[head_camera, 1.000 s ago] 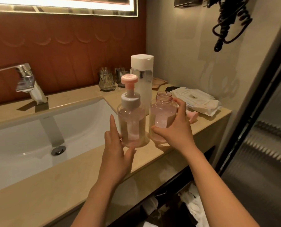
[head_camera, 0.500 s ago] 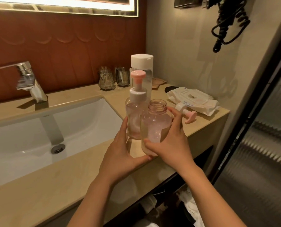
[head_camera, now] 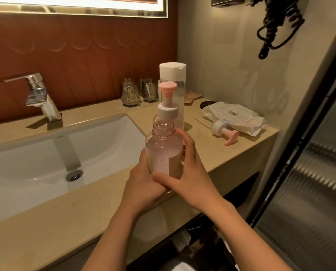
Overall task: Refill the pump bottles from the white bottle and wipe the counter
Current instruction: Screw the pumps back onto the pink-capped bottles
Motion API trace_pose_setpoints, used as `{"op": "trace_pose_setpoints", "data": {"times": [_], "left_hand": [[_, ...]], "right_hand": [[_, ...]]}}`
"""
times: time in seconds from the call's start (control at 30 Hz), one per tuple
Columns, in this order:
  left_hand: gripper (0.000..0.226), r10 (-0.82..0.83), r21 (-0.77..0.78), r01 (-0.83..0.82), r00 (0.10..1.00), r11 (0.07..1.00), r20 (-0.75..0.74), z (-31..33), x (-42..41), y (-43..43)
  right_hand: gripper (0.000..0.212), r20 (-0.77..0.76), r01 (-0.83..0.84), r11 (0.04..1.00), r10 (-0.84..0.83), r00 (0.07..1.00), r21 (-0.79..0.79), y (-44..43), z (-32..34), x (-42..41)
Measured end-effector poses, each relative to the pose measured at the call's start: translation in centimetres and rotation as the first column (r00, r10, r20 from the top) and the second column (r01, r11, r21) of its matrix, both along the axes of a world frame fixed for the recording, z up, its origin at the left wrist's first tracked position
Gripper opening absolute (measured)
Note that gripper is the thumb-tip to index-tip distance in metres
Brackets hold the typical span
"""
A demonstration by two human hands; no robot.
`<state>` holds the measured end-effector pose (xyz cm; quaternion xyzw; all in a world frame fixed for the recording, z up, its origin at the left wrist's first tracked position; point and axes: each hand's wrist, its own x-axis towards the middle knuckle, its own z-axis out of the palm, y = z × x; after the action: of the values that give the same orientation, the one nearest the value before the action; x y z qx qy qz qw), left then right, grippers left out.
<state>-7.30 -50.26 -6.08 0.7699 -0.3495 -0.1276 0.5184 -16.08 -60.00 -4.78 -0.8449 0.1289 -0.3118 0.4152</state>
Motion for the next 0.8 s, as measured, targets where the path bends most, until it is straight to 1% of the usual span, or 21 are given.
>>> {"op": "trace_pose_setpoints", "data": {"times": [0.07, 0.1, 0.17, 0.2, 0.23, 0.27, 0.33, 0.37, 0.4, 0.47, 0.5, 0.57, 0.63, 0.67, 0.73, 0.8], "left_hand": [[0.087, -0.006, 0.010, 0.006, 1.000, 1.000, -0.001, -0.1, 0.1, 0.0], [0.088, -0.008, 0.010, 0.008, 1.000, 1.000, 0.002, -0.2, 0.2, 0.1], [0.092, -0.008, -0.007, 0.008, 1.000, 1.000, 0.018, -0.3, 0.3, 0.1], [0.093, -0.006, -0.009, 0.006, 1.000, 1.000, 0.030, -0.4, 0.3, 0.1], [0.093, -0.001, -0.007, 0.001, 0.999, 1.000, 0.040, -0.5, 0.3, 0.1], [0.092, 0.003, -0.005, -0.003, 0.999, 1.000, 0.046, -0.5, 0.4, 0.1], [0.091, 0.012, 0.000, -0.012, 0.999, 1.000, 0.047, -0.7, 0.5, 0.0], [0.091, 0.013, 0.002, -0.013, 0.999, 1.000, 0.045, -0.7, 0.6, 0.0], [0.090, 0.015, 0.004, -0.015, 0.999, 1.000, 0.041, -0.8, 0.6, 0.0], [0.090, 0.017, 0.008, -0.017, 0.999, 1.000, 0.037, -0.8, 0.7, 0.0], [0.090, 0.016, 0.011, -0.017, 0.999, 1.000, 0.039, -0.8, 0.7, 0.0], [0.088, 0.017, 0.016, -0.018, 0.999, 1.000, 0.044, -0.8, 0.7, 0.0], [0.089, 0.018, 0.021, -0.019, 0.999, 1.000, 0.045, -0.8, 0.7, 0.0], [0.090, 0.017, 0.023, -0.018, 0.999, 1.000, 0.047, -0.8, 0.7, 0.0], [0.090, 0.014, 0.025, -0.015, 0.999, 1.000, 0.048, -0.9, 0.7, 0.0], [0.089, 0.013, 0.024, -0.014, 0.999, 1.000, 0.046, -0.9, 0.7, 0.0]], "right_hand": [[0.093, -0.025, -0.089, 0.995, 0.090, 0.996, 0.048, -1.0, -0.1, -0.8], [0.088, -0.038, -0.118, 0.992, 0.120, 0.992, 0.054, -1.5, -0.1, -1.3], [0.072, -0.016, -0.142, 0.986, 0.144, 0.989, 0.088, -2.7, -0.3, -2.1], [0.060, 0.018, -0.137, 0.981, 0.136, 0.991, 0.139, -3.4, -0.4, -2.5], [0.046, 0.057, -0.112, 0.975, 0.102, 0.993, 0.192, -4.1, -0.6, -2.7], [0.032, 0.087, -0.052, 0.973, 0.033, 0.996, 0.225, -4.9, -0.9, -2.8], [0.010, 0.098, 0.170, 0.961, -0.195, 0.976, 0.217, -6.9, -1.3, -2.6], [0.007, 0.083, 0.309, 0.933, -0.328, 0.941, 0.185, -8.1, -1.6, -2.4], [0.010, 0.067, 0.438, 0.886, -0.451, 0.890, 0.154, -9.2, -1.7, -2.2], [0.030, 0.022, 0.603, 0.788, -0.610, 0.792, 0.124, -11.0, -1.8, -1.5], [0.039, -0.017, 0.650, 0.752, -0.652, 0.758, 0.109, -11.8, -1.8, -1.1], [0.053, -0.108, 0.710, 0.704, -0.705, 0.701, 0.017, -12.8, -1.6, -0.5], [0.057, -0.170, 0.708, 0.703, -0.707, 0.686, -0.069, -13.6, -1.6, 0.0], [0.057, -0.183, 0.699, 0.710, -0.701, 0.689, -0.088, -13.8, -1.6, 0.2], [0.053, -0.169, 0.691, 0.717, -0.695, 0.699, -0.088, -14.1, -1.6, 0.4], [0.051, -0.108, 0.681, 0.731, -0.681, 0.724, -0.038, -14.1, -1.1, 0.5]]}}
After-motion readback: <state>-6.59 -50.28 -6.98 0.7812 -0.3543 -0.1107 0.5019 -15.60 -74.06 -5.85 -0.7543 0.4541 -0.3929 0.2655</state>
